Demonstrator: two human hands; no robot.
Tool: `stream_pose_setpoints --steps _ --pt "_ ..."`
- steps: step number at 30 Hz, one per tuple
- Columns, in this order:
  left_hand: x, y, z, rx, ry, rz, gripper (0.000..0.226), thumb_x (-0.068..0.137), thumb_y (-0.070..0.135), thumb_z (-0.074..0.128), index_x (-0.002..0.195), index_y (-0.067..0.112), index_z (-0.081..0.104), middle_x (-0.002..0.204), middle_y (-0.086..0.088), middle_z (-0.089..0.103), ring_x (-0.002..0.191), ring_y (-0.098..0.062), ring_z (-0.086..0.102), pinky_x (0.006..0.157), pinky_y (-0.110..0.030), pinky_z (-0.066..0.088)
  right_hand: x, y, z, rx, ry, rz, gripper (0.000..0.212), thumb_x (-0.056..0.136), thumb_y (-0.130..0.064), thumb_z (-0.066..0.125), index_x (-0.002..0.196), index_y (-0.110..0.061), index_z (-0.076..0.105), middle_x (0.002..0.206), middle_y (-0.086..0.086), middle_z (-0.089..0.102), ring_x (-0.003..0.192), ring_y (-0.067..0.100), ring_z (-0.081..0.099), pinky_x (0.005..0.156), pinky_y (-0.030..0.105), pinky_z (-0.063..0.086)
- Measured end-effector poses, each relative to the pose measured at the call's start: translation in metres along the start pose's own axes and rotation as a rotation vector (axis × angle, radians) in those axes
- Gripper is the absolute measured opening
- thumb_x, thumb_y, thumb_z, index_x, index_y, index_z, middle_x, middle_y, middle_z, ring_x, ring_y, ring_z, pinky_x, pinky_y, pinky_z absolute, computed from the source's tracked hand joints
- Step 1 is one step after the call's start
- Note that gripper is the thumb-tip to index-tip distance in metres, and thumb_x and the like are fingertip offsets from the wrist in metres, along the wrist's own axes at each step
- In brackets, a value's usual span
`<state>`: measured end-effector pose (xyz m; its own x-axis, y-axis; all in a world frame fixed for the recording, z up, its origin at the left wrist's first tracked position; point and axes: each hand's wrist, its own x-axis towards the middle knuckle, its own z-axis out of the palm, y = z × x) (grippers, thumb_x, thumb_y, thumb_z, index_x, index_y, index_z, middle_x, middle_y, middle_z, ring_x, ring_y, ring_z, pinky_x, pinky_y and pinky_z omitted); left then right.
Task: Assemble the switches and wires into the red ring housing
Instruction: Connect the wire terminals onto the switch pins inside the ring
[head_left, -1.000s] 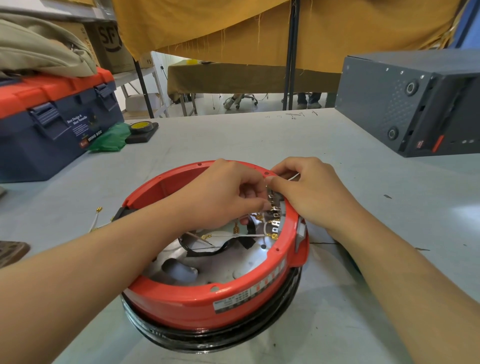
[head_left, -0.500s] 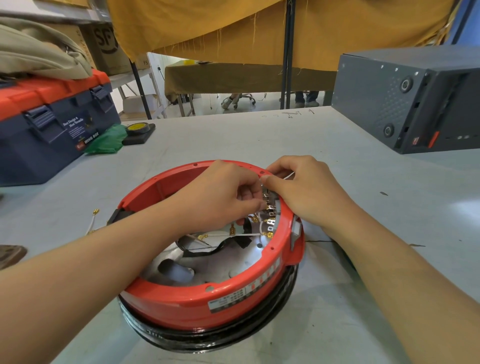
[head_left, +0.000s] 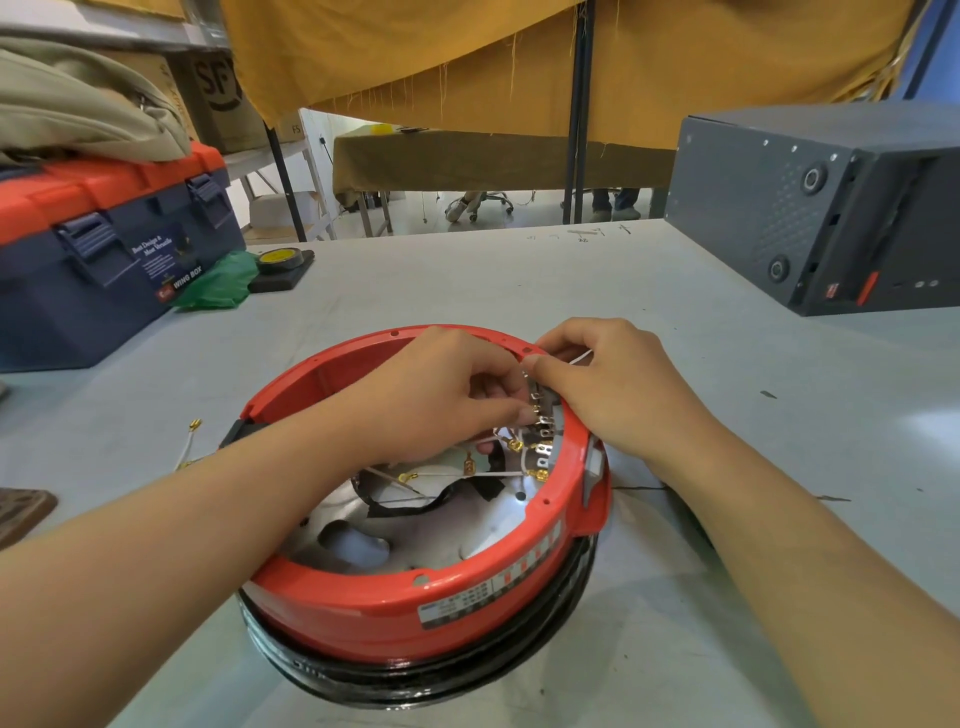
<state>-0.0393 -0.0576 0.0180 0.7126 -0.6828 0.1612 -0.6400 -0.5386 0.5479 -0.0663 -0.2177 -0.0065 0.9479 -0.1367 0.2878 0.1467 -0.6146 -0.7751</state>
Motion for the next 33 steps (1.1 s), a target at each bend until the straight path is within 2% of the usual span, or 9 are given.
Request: stream_pose_setpoints --steps 4,8,10,15,19,24,27,33 --pt "0.001 -0.005 -0.006 -0.020 -0.026 0.002 0.018 0.087 0.011 0.063 0.079 0.026 0.070 0.055 0.012 0.063 0.051 0.001 0.057 0.053 -0.005 0.037 0.000 0.000 -0.001 -0.007 0.018 0.004 0.014 0.087 -0.030 0.061 0.092 -0.022 0.071 0.076 -0.014 0.064 0.066 -0.004 0.055 0.055 -0.002 0.037" --pt "0.000 -0.009 -0.010 0.025 -0.053 0.029 0.017 0.086 0.009 0.064 0.090 0.023 0.073 0.063 0.010 0.067 0.058 0.000 0.063 0.057 -0.006 0.041 0.000 0.000 -0.002 -0.081 0.018 -0.004 0.017 0.088 -0.034 0.060 0.093 -0.021 0.070 0.079 -0.011 0.063 0.068 -0.002 0.054 0.052 0.003 0.038" --pt "0.000 -0.010 -0.011 0.042 -0.050 0.047 0.016 0.086 0.009 0.064 0.090 0.022 0.073 0.069 0.009 0.068 0.059 -0.001 0.064 0.058 -0.006 0.042 0.000 0.001 -0.002 -0.144 0.028 -0.008 0.019 0.088 -0.037 0.060 0.092 -0.021 0.069 0.082 -0.008 0.060 0.067 -0.001 0.051 0.051 0.007 0.032" --pt "0.002 -0.012 -0.010 0.079 -0.052 0.072 0.015 0.085 0.010 0.065 0.087 0.023 0.072 0.069 0.011 0.067 0.058 -0.001 0.063 0.059 -0.006 0.041 0.000 0.001 -0.004 -0.157 0.014 0.012 0.022 0.088 -0.040 0.059 0.095 -0.021 0.068 0.066 -0.007 0.060 0.057 0.002 0.055 0.049 0.012 0.036" --pt "0.003 -0.014 -0.008 0.093 -0.045 0.097 0.012 0.086 0.012 0.064 0.086 0.022 0.072 0.070 0.009 0.068 0.059 -0.002 0.062 0.059 -0.006 0.041 -0.001 0.000 -0.003 -0.188 0.038 -0.002 0.022 0.087 -0.040 0.060 0.091 -0.020 0.068 0.064 -0.005 0.060 0.058 0.005 0.056 0.050 0.014 0.035" --pt "0.004 -0.016 -0.006 0.121 -0.047 0.114 0.012 0.089 0.012 0.061 0.085 0.021 0.069 0.069 0.009 0.065 0.061 -0.004 0.062 0.059 -0.011 0.044 -0.002 -0.001 -0.002 -0.208 0.093 -0.019 0.025 0.085 -0.041 0.062 0.098 -0.020 0.067 0.068 -0.002 0.061 0.069 0.012 0.059 0.061 0.024 0.041" --pt "0.004 -0.017 -0.005 0.144 -0.049 0.134 0.012 0.090 0.014 0.059 0.088 0.019 0.070 0.072 0.007 0.066 0.062 -0.007 0.061 0.060 -0.016 0.046 -0.003 -0.001 -0.002 -0.186 0.106 -0.035 0.024 0.085 -0.039 0.063 0.100 -0.021 0.068 0.063 -0.004 0.059 0.067 0.012 0.059 0.068 0.026 0.044" --pt "0.004 -0.017 -0.005 0.199 -0.034 0.186 0.012 0.091 0.015 0.057 0.089 0.017 0.069 0.070 0.010 0.062 0.063 -0.008 0.058 0.060 -0.022 0.044 -0.004 -0.001 -0.002 -0.161 0.113 -0.063 0.022 0.085 -0.037 0.064 0.101 -0.023 0.067 0.060 -0.006 0.057 0.068 0.010 0.059 0.071 0.027 0.047"
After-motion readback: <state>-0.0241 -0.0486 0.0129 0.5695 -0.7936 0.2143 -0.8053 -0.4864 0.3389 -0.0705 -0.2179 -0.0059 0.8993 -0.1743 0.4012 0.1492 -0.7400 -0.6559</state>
